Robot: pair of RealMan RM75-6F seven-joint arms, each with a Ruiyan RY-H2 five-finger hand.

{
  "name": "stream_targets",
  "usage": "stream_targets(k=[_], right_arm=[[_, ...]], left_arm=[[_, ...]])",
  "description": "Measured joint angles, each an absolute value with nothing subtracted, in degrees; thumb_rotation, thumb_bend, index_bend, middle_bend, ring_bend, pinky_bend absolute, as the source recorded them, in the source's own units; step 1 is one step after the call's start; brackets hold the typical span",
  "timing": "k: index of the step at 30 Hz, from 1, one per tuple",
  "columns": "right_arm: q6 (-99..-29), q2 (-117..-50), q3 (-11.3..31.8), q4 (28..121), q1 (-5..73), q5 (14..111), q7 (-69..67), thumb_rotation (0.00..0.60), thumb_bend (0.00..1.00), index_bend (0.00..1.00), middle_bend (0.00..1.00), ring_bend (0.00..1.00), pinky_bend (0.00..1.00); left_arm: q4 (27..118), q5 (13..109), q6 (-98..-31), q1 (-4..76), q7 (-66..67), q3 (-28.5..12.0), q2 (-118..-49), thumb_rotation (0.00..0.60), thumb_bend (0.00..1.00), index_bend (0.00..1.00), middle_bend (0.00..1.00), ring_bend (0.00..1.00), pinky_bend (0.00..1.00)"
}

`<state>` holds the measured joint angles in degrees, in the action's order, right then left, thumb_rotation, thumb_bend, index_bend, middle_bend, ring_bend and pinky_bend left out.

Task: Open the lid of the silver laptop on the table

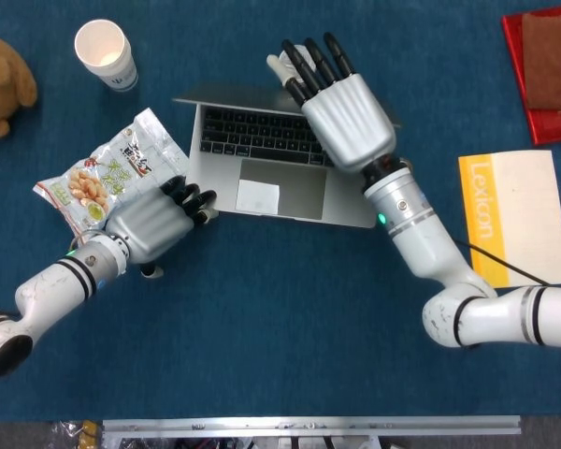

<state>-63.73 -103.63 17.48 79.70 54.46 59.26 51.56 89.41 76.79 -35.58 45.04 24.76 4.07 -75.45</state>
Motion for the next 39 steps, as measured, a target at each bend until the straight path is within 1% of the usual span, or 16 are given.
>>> stream_targets(k=[21, 39], right_arm=[[-64.7, -99.0, 20.3, 76.9, 54.9, 55.8, 49.7, 0.600, 0.48, 0.00, 0.00, 0.00, 0.06], [-64.6, -97.2, 21.2, 71.6, 55.5, 53.1, 48.4, 0.600, 0.48, 0.00, 0.00, 0.00, 0.06]], left_arm=[[90.1, 73.9, -36.1, 46.4, 26.8, 5.2, -75.3, 0.522, 0.15, 0.02, 0.00, 0.00, 0.00], [90.6, 71.6, -36.7, 47.3, 28.7, 5.9, -75.7, 0.512, 0.15, 0.02, 0.00, 0.00, 0.00]])
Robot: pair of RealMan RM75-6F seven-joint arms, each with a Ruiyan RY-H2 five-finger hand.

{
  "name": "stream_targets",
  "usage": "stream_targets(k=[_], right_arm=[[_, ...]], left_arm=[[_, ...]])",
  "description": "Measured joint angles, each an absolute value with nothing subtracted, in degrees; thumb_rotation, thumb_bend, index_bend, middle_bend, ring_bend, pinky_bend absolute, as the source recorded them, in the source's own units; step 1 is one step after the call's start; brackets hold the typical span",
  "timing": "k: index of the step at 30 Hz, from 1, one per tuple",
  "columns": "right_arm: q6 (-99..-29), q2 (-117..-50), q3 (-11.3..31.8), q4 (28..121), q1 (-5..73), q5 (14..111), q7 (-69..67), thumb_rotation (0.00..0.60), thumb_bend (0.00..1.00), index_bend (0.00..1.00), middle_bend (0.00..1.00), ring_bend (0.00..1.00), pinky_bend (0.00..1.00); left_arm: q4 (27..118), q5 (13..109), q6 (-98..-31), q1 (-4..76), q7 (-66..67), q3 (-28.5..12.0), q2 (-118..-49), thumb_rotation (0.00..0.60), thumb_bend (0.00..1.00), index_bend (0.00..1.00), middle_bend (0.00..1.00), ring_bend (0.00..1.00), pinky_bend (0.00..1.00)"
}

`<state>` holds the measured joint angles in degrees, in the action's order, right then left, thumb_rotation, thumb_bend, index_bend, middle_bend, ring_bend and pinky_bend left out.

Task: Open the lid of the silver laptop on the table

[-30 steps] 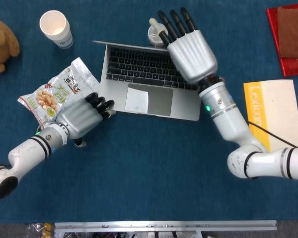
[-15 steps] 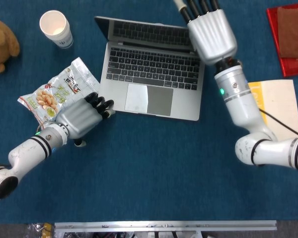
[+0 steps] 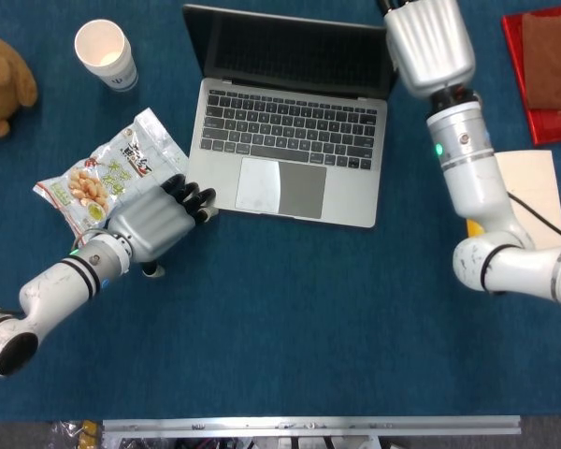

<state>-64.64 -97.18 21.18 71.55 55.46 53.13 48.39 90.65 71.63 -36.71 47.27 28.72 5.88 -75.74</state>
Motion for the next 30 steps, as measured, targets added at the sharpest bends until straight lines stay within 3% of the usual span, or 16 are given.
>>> stream_targets(k=[13, 30], right_arm=[[-63.6, -96.7, 21.3, 69.2, 55.6, 52.1, 45.5, 0.600, 0.48, 0.00, 0.00, 0.00, 0.06], [-67.0, -86.0, 19.4, 87.0, 50.3, 56.3, 40.6, 0.600, 0.48, 0.00, 0.00, 0.00, 0.06]], left_arm=[[91.6, 70.2, -37.6, 47.7, 30.0, 6.3, -75.3, 0.514, 0.15, 0.02, 0.00, 0.00, 0.00], [98.7, 68.6, -45.8, 44.3, 28.6, 6.2, -68.1, 0.512, 0.15, 0.02, 0.00, 0.00, 0.00]])
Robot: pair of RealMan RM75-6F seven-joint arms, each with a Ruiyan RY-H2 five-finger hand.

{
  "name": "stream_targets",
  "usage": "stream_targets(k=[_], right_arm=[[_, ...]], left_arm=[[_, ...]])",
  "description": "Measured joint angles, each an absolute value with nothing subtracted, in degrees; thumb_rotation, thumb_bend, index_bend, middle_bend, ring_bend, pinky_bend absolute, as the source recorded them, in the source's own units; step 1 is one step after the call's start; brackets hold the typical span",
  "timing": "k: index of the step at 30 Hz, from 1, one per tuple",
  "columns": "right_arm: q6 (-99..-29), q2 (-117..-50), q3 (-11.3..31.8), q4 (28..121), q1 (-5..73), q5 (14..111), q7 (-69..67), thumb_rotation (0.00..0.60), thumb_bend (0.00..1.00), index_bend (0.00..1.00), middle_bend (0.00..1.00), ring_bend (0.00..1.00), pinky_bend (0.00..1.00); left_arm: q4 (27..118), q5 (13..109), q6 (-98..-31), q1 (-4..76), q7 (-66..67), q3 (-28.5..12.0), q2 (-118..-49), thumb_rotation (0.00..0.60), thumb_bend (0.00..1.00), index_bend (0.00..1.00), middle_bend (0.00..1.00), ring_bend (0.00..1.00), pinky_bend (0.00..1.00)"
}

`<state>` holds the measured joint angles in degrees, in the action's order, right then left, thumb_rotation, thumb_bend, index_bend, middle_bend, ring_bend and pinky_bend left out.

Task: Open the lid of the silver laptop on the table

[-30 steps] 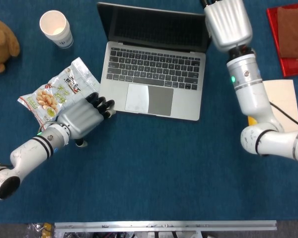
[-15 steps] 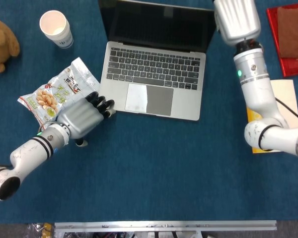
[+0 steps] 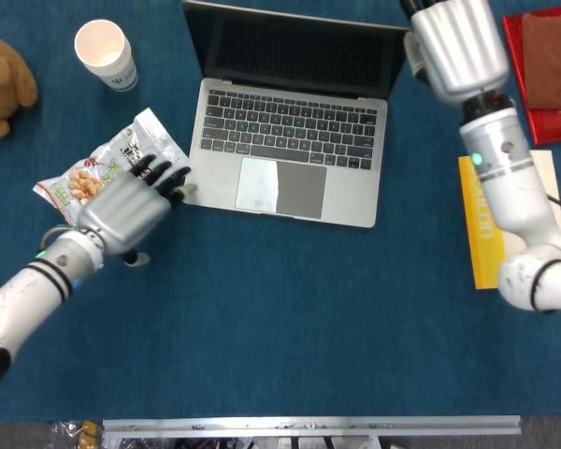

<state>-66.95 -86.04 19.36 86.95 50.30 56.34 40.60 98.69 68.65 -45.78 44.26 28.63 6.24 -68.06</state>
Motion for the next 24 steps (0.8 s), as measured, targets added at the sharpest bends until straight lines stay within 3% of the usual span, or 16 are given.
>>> stream_targets(k=[7, 15, 24], right_arm=[[-69.5, -79.0, 16.9, 94.7, 45.5, 59.4, 38.1, 0.600, 0.48, 0.00, 0.00, 0.00, 0.06], [-75.2, -70.8, 10.6, 101.8, 36.6, 66.5, 33.6, 0.600, 0.48, 0.00, 0.00, 0.00, 0.06], [-83.7, -65.0, 3.4, 102.9, 24.4, 73.1, 24.8, 0.600, 0.48, 0.00, 0.00, 0.00, 0.06]], left_arm=[[100.4, 70.5, -51.9, 39.4, 21.0, 6.2, -63.9, 0.524, 0.15, 0.02, 0.00, 0.00, 0.00], [100.8, 75.2, -64.1, 30.3, 13.4, 7.0, -59.6, 0.531, 0.15, 0.02, 0.00, 0.00, 0.00], [95.4, 76.0, -76.2, 19.0, 5.2, 6.9, -58.7, 0.546, 0.15, 0.02, 0.00, 0.00, 0.00]])
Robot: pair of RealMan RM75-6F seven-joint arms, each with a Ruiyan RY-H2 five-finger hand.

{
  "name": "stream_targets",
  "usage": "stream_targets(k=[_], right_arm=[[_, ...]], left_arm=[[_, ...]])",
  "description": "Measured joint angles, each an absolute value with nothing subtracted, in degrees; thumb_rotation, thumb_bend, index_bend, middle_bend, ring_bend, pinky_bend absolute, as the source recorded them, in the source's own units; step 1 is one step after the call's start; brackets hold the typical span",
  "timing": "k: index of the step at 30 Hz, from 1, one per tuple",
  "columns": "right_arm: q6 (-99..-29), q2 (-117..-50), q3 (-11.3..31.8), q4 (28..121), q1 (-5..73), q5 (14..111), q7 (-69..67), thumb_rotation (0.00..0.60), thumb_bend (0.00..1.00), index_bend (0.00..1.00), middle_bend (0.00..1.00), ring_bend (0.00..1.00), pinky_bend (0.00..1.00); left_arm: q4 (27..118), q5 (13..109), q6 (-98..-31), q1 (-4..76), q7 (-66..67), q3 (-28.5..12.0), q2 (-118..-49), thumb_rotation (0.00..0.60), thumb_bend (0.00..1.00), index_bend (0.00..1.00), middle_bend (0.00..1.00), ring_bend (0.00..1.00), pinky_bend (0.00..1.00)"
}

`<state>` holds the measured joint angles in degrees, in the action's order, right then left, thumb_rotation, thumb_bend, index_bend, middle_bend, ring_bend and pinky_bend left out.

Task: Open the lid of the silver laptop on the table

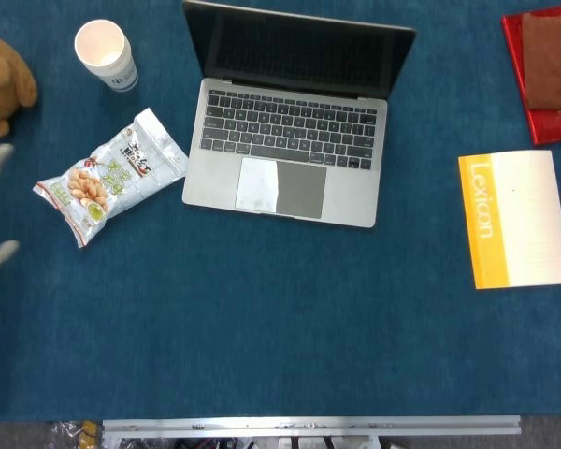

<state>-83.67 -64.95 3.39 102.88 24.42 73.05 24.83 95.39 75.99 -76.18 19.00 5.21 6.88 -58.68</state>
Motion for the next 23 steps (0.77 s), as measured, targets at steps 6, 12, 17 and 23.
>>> stream_targets(k=[6, 12, 17, 23], right_arm=[[-88.6, -63.5, 0.1, 98.5, 17.3, 76.3, 18.3, 0.600, 0.48, 0.00, 0.00, 0.00, 0.06], [-90.8, -63.9, -1.6, 93.3, 12.1, 77.8, 13.1, 0.600, 0.48, 0.00, 0.00, 0.00, 0.06], [-92.1, -64.8, -2.0, 89.9, 8.7, 78.1, 10.2, 0.600, 0.48, 0.00, 0.00, 0.00, 0.06], [-91.5, -65.2, -1.5, 88.0, 6.7, 78.1, 8.2, 0.600, 0.48, 0.00, 0.00, 0.00, 0.06]], left_arm=[[90.6, 76.7, -83.0, 13.3, 0.8, 5.9, -60.4, 0.555, 0.15, 0.02, 0.00, 0.00, 0.00], [85.6, 77.9, -89.8, 7.7, -4.1, 4.6, -63.0, 0.556, 0.15, 0.02, 0.00, 0.00, 0.00], [83.7, 79.1, -92.5, 4.2, -6.9, 4.0, -64.0, 0.556, 0.15, 0.02, 0.00, 0.00, 0.00], [83.4, 80.5, -93.6, 2.5, -7.0, 3.2, -64.3, 0.554, 0.15, 0.02, 0.00, 0.00, 0.00]])
